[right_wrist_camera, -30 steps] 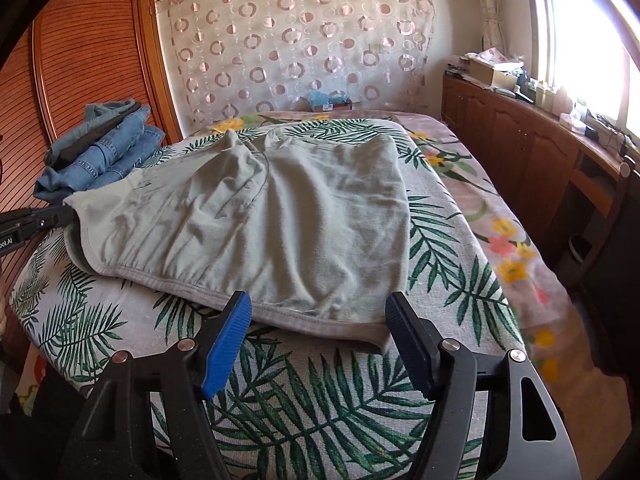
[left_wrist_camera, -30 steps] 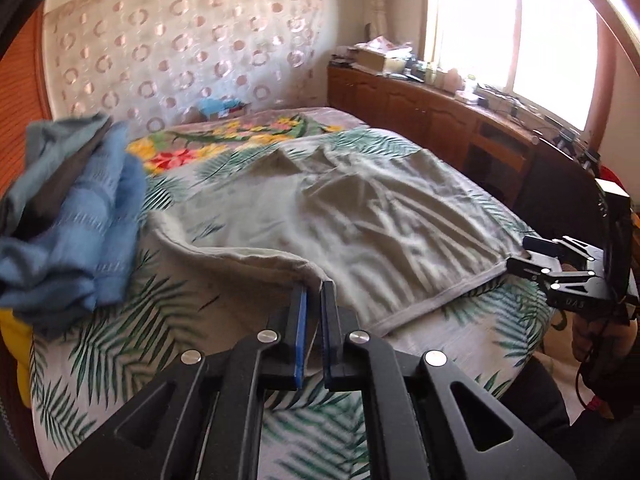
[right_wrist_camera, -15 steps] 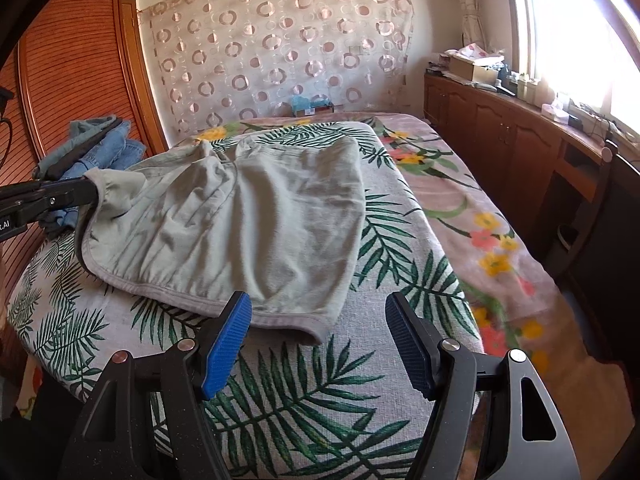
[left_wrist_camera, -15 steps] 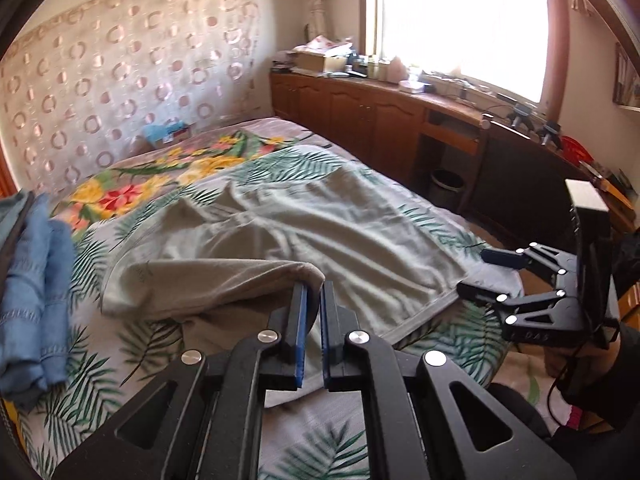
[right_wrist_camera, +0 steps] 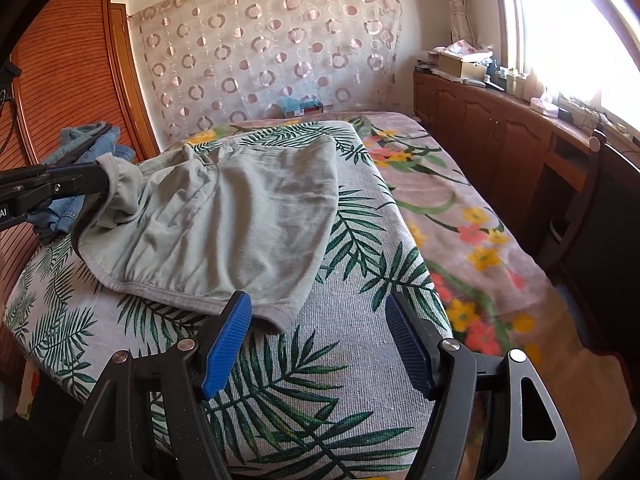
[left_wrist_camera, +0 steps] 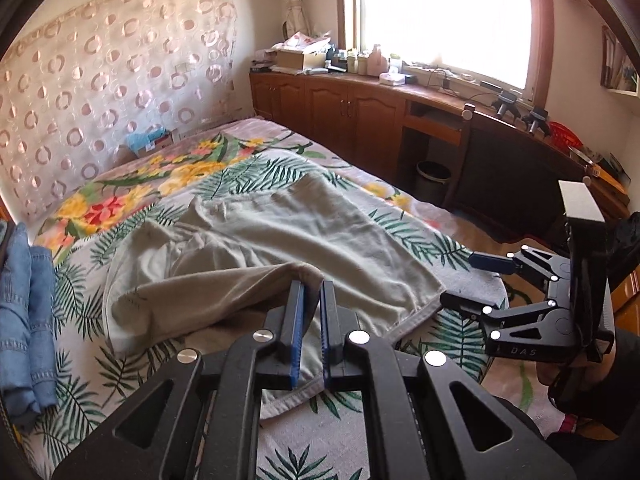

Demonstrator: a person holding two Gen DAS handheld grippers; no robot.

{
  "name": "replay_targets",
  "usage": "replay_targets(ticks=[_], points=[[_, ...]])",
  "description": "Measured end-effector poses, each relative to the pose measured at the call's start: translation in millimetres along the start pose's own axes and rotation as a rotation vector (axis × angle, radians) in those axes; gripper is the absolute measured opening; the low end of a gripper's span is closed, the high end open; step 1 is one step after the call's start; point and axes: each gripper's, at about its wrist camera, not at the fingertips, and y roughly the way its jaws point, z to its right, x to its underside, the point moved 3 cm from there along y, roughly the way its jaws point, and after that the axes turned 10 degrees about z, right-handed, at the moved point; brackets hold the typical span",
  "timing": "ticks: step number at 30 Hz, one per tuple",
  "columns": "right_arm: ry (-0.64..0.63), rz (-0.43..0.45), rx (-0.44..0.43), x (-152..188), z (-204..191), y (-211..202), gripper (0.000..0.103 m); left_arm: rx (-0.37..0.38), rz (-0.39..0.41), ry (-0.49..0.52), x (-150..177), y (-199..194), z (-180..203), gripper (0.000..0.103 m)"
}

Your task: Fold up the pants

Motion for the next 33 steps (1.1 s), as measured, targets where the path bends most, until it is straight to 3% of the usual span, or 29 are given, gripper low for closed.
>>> replay_targets(ticks=[4, 7, 13, 15, 19, 21, 23, 33], points=[[0.0, 0.001, -0.009, -1.4, -0.7, -2.1, 0.071, -0.016, -0.007, -0.002, 6.0, -5.6, -2.1, 0.007], [-0.009, 0.004, -0.02, -3.2, -3.7, -3.4, 0.072, -0.026, 0.0, -0.011, 10.4, -14.6, -7.1, 0.014], [-0.028, 0.009, -0.041, -6.4, -12.1, -1.2, 0.072, -0.043, -0.008, -0.013, 18.3, -21.9, -18.5, 0.031], [-0.033, 0.009, -0.047, -6.9, -14.3, 0.9, 0.072, -0.046, -0.007, -0.023, 21.5, -24.9, -21.7, 0.042], [-0.039, 0.004, -0.054, -6.7, -17.4, 6.3, 0.072, -0.038, -0.003, -0.051, 28.0, -33.3, -25.0, 0.048], [-0.042, 0.003, -0.058, -6.3, -18.1, 7.7, 0.072, -0.044, 0.002, -0.056, 32.0, -36.7, -26.5, 0.07], [-0.046, 0.001, -0.063, -6.5, -18.4, 8.5, 0.072, -0.05, 0.006, -0.076, 37.2, -38.7, -31.7, 0.083], [-0.081, -0.004, -0.122, -11.6, -29.8, 17.6, 0.071, -0.117, -0.039, -0.127, 67.2, -31.8, -60.5, 0.083]])
